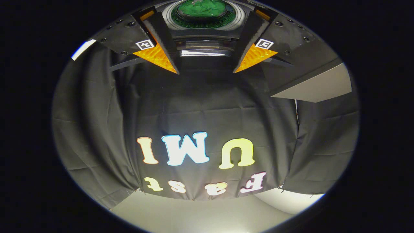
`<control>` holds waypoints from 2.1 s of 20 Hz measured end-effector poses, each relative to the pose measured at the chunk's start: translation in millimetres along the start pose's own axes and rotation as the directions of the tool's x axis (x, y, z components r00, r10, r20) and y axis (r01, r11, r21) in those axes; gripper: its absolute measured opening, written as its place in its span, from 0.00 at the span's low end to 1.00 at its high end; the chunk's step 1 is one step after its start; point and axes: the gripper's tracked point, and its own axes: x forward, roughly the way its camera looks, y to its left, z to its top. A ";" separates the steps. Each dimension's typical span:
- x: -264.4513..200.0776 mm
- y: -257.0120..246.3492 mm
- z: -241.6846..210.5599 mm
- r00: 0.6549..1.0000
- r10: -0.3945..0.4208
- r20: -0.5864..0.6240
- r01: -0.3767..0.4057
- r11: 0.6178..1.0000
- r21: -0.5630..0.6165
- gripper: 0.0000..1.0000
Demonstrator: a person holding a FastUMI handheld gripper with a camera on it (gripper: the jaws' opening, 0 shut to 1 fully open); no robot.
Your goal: Put the clothes into the washing machine and then close the washing machine lid.
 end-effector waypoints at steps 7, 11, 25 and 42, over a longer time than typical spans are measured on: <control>-20.0 4.2 -21.4 0.999 0.001 -0.043 -0.001 1.000 0.013 0.97; -37.8 2.5 -43.5 0.997 0.001 -0.076 0.001 1.000 0.026 0.97; -114.3 3.6 -38.1 0.999 -0.001 -0.045 0.002 1.000 0.023 0.97; -239.0 34.3 16.3 0.992 -0.039 0.119 0.039 0.999 0.009 0.97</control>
